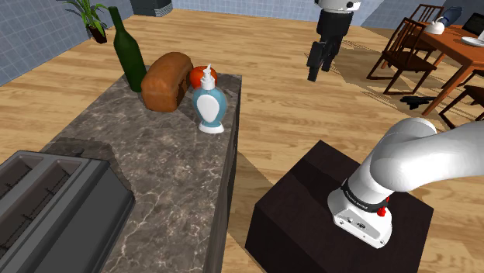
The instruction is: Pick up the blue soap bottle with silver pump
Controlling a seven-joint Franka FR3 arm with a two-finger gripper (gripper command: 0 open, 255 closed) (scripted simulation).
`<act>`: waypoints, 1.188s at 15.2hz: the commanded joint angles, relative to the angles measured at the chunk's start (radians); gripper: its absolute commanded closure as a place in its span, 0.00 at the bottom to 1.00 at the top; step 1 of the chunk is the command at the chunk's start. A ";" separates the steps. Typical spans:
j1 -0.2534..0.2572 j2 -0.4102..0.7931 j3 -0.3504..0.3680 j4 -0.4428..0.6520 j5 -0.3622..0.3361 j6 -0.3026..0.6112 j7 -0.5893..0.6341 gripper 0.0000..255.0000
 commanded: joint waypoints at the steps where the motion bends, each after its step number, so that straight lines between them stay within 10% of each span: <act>1: 0.000 0.000 0.000 0.000 0.000 0.000 0.000 0.00; 18: 0.192 0.331 0.040 0.002 0.187 0.634 -0.211 0.00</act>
